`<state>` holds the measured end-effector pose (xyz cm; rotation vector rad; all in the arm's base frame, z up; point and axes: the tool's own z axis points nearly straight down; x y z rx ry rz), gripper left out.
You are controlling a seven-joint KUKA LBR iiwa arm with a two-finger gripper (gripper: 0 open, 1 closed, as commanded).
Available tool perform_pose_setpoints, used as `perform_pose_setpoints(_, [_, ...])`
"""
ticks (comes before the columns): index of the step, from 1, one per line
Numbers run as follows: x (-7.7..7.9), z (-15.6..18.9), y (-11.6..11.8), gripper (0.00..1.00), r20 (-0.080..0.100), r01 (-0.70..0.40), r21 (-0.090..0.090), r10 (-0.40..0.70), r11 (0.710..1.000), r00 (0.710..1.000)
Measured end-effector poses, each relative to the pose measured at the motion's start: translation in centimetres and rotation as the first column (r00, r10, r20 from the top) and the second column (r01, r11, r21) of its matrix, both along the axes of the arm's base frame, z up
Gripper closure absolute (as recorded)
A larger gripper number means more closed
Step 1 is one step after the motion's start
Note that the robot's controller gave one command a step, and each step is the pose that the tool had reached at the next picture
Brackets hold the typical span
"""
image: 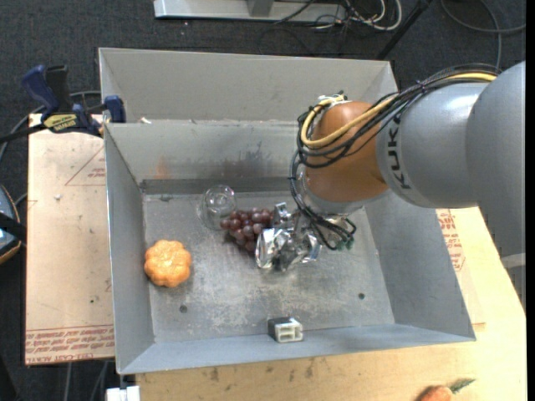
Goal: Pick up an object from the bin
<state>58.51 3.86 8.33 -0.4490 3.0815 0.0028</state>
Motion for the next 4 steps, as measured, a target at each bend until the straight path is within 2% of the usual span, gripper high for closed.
perform_pose_setpoints(2, [-0.1, 0.3, 0.0, 1.00, -0.003, 0.000, 0.000, 0.000, 1.000, 1.000])
perform_pose_setpoints(4, [-0.3, 3.7, 0.0, 1.00, -0.021, -0.001, -0.004, 0.001, 1.000, 1.000])
